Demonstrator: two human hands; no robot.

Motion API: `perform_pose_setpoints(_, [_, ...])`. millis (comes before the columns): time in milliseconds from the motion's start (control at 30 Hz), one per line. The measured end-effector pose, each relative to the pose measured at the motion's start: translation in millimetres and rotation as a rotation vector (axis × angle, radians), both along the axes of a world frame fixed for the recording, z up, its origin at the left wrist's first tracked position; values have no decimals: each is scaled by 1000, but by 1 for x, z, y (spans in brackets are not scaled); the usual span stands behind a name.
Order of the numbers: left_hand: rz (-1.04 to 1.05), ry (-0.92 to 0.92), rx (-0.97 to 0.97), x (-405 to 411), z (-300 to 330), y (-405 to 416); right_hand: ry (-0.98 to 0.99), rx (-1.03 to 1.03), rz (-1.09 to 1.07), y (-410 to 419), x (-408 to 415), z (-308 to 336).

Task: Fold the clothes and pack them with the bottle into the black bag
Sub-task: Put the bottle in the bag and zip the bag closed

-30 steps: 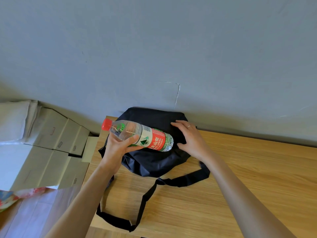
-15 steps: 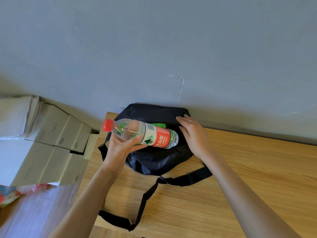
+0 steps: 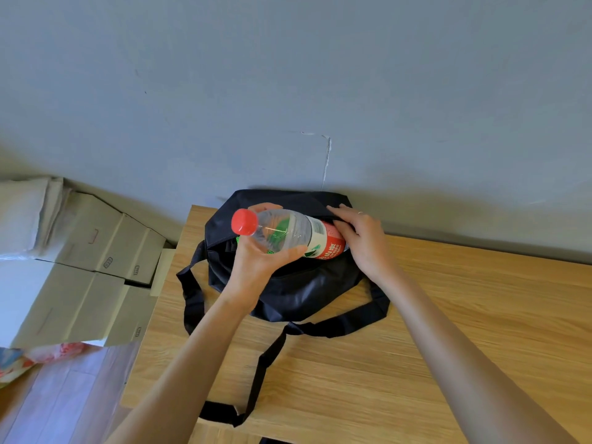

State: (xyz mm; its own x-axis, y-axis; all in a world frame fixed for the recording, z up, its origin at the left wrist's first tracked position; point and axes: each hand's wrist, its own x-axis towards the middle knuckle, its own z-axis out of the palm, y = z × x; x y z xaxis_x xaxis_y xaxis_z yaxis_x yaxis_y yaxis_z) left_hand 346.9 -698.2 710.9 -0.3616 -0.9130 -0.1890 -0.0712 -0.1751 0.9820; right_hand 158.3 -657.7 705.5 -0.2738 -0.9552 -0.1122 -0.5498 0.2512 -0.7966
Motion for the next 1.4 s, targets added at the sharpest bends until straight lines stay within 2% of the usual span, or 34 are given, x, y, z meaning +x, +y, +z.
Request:
perform_pose_setpoints(100, [-46,-25,-1,-10,5,1,-31,7,-3,3,-3,0])
perform_pose_setpoints(200, [-90,-66,-89,-14,5,-2,-50,12,-11,6,-4,-1])
perform_pose_setpoints(333, [-153,-133,-248,-9,9,-7,27,-10,-19,7,0,-3])
perform_pose_setpoints(500, [-148,-234,-316,8,12,-10,90,-29,-21,8,0,-5])
perform_pose_setpoints(767, [-80,-167,-218,9,12,4,172,81,-17,14,-3,-14])
perform_pose_setpoints(900, [-12,-142,-199,-1,13,11,132,125,-114,20,-5,-12])
perform_pose_setpoints(1067, [46,-150,-216,-19,10,23,115,126,-119,20,-6,-4])
perform_pose_setpoints(1300, [101,-222,-7,-38,-9,35,119,122,-131,24,-12,-1])
perform_pose_setpoints(1400, [109,-238,18,-43,-16,42,122,115,-131,27,-11,-2])
